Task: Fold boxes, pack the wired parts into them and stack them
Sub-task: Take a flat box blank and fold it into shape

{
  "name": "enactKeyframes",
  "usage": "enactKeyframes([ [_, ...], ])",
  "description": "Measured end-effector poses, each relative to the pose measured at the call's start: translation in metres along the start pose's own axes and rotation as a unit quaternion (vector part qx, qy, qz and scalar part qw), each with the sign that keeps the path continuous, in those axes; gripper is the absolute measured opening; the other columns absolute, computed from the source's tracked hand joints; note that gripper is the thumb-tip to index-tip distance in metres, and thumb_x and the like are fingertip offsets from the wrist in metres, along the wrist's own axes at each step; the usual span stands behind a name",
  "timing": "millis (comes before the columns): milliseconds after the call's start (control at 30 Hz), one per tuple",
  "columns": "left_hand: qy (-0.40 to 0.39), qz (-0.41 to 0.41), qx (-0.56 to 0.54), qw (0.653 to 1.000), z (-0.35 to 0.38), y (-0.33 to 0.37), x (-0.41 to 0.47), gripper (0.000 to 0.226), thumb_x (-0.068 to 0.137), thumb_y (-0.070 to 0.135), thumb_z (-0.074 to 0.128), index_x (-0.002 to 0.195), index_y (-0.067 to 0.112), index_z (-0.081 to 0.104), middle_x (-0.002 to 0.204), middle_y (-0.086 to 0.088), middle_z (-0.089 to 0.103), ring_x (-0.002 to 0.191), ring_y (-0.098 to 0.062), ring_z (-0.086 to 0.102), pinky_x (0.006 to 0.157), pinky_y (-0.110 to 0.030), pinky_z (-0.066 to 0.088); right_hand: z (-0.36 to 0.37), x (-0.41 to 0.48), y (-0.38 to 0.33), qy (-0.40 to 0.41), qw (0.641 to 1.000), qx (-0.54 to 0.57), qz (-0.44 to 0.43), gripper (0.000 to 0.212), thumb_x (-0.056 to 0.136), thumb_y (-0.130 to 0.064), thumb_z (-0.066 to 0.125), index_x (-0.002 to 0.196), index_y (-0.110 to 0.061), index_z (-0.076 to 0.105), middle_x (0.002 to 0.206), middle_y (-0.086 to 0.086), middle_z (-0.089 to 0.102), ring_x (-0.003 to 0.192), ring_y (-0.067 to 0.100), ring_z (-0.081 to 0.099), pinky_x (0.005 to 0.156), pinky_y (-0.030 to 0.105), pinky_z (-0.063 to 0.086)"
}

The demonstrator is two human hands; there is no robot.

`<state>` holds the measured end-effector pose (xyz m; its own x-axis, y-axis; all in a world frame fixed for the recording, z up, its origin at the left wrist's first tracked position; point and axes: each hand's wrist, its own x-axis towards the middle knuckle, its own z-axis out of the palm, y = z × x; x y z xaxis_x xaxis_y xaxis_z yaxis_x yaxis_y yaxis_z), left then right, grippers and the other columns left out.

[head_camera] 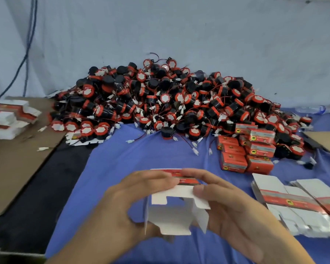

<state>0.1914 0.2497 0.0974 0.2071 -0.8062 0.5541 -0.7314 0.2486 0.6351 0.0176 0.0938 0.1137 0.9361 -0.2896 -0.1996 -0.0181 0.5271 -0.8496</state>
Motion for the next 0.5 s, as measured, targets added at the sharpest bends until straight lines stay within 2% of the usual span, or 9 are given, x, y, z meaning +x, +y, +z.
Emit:
enactKeyframes([
  [100, -0.010, -0.042, -0.029, 0.999, -0.007, 0.005, -0.004, 0.078, 0.058, 0.056, 0.089, 0.130, 0.046, 0.062, 0.132, 0.020, 0.063, 0.121, 0.004, 0.059, 0.089, -0.013, 0.050, 0.005, 0.000, 0.003, 0.006, 1.000, -0.015, -0.003, 0.041, 0.082, -0.010, 0.070, 0.123, -0.015, 0.069, 0.126, 0.016, 0.068, 0.101, 0.030, 0.065, 0.077, 0.040, 0.058],
  [200, -0.011, -0.091, -0.047, 0.995, -0.009, 0.011, -0.007, 0.089, 0.040, 0.051, 0.095, 0.123, 0.054, 0.063, 0.123, 0.022, 0.066, 0.108, 0.013, 0.059, 0.077, -0.001, 0.043, 0.012, 0.001, 0.010, 0.055, 0.997, -0.057, -0.003, 0.034, 0.080, -0.014, 0.070, 0.114, -0.017, 0.073, 0.112, 0.012, 0.072, 0.085, 0.024, 0.066, 0.070, 0.038, 0.059],
  [267, -0.010, -0.105, -0.059, 0.993, -0.005, 0.013, -0.008, 0.087, 0.036, 0.054, 0.097, 0.118, 0.055, 0.066, 0.118, 0.022, 0.068, 0.107, 0.010, 0.058, 0.075, 0.001, 0.040, 0.015, 0.003, 0.013, 0.090, 0.993, -0.074, -0.004, 0.026, 0.081, -0.014, 0.071, 0.107, -0.016, 0.075, 0.111, 0.018, 0.070, 0.088, 0.028, 0.065, 0.074, 0.044, 0.060],
  [367, 0.012, -0.117, -0.075, 0.990, 0.004, 0.014, -0.008, 0.088, 0.032, 0.069, 0.088, 0.116, 0.055, 0.067, 0.113, 0.021, 0.069, 0.094, 0.010, 0.061, 0.067, 0.003, 0.039, 0.018, 0.004, 0.018, 0.119, 0.988, -0.098, -0.003, 0.014, 0.094, -0.009, 0.066, 0.103, -0.015, 0.076, 0.097, 0.020, 0.068, 0.089, 0.030, 0.065, 0.076, 0.049, 0.061],
  [433, -0.005, -0.125, -0.086, 0.988, 0.005, 0.012, -0.011, 0.099, 0.026, 0.066, 0.087, 0.121, 0.057, 0.063, 0.118, 0.021, 0.066, 0.095, 0.012, 0.061, 0.072, 0.000, 0.042, 0.017, 0.003, 0.018, 0.139, 0.982, -0.126, -0.005, 0.018, 0.097, -0.011, 0.062, 0.101, -0.021, 0.076, 0.094, 0.014, 0.070, 0.089, 0.026, 0.068, 0.078, 0.046, 0.061],
  [467, -0.019, -0.128, -0.102, 0.986, 0.004, 0.010, -0.012, 0.101, 0.028, 0.056, 0.086, 0.126, 0.056, 0.061, 0.124, 0.021, 0.064, 0.103, 0.012, 0.060, 0.082, -0.007, 0.046, 0.016, 0.001, 0.017, 0.145, 0.980, -0.137, -0.008, 0.019, 0.097, -0.013, 0.061, 0.100, -0.024, 0.076, 0.095, 0.012, 0.072, 0.089, 0.023, 0.069, 0.078, 0.044, 0.061],
  [500, -0.025, -0.130, -0.132, 0.982, 0.004, 0.008, -0.013, 0.097, 0.036, 0.049, 0.085, 0.129, 0.054, 0.059, 0.131, 0.020, 0.062, 0.116, 0.008, 0.058, 0.096, -0.020, 0.046, 0.014, 0.000, 0.016, 0.145, 0.979, -0.141, -0.013, 0.019, 0.098, -0.014, 0.062, 0.102, -0.026, 0.076, 0.099, 0.011, 0.073, 0.089, 0.021, 0.069, 0.078, 0.042, 0.061],
])
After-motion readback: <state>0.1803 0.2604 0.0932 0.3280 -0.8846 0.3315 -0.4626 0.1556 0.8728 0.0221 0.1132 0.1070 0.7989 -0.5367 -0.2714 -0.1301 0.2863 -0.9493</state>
